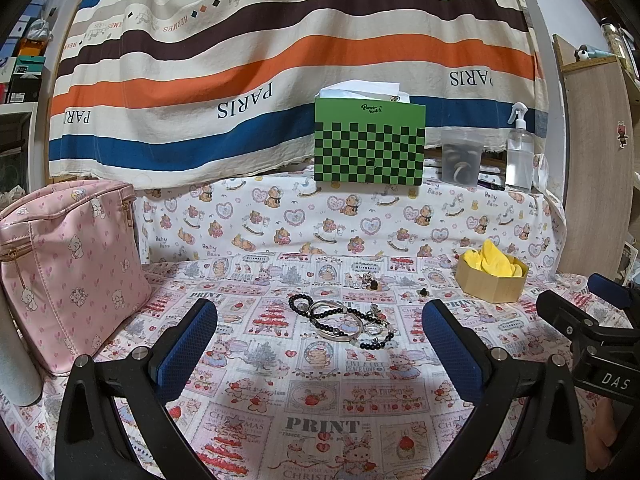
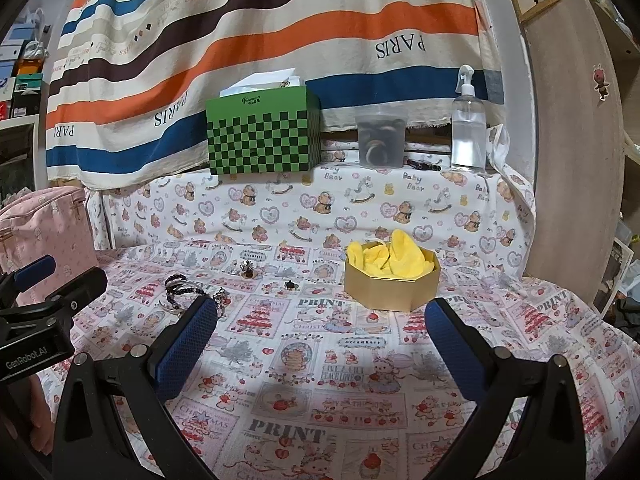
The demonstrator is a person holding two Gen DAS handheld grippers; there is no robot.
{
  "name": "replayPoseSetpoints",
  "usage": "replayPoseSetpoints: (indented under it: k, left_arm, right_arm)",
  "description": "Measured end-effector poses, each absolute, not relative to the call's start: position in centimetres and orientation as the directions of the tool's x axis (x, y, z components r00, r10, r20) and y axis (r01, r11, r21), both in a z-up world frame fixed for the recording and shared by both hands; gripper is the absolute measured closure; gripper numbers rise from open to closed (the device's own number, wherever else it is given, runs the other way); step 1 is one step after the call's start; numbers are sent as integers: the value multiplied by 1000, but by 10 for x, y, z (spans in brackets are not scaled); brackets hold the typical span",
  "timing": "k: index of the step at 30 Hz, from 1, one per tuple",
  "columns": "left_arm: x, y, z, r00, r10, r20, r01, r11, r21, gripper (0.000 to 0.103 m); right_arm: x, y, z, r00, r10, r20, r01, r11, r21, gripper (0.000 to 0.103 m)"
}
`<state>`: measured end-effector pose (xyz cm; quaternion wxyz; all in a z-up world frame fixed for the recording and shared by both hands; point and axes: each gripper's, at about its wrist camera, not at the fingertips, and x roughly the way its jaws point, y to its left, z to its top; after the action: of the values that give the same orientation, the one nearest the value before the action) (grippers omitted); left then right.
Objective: Organize jewelry
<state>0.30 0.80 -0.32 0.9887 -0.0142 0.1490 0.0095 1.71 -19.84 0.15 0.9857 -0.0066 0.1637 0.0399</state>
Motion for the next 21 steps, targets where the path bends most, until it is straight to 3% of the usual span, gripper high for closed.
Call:
replayPoseSetpoints:
  k: [13, 18, 21]
  left_arm:
    - [3, 8, -3, 956, 17, -294, -25, 999, -25, 0]
    - [-1, 16, -1, 958, 72, -278, -89, 995, -51, 0]
    - [6, 25, 2, 946, 57, -320, -87, 993, -82, 0]
  right_arm:
    - [17, -199, 1, 942, 77, -326, -81, 997, 1, 0]
    - [16, -200, 1, 947, 57, -316, -59, 998, 4, 0]
    - [16, -205, 3, 947, 63, -314, -62, 998, 13, 0]
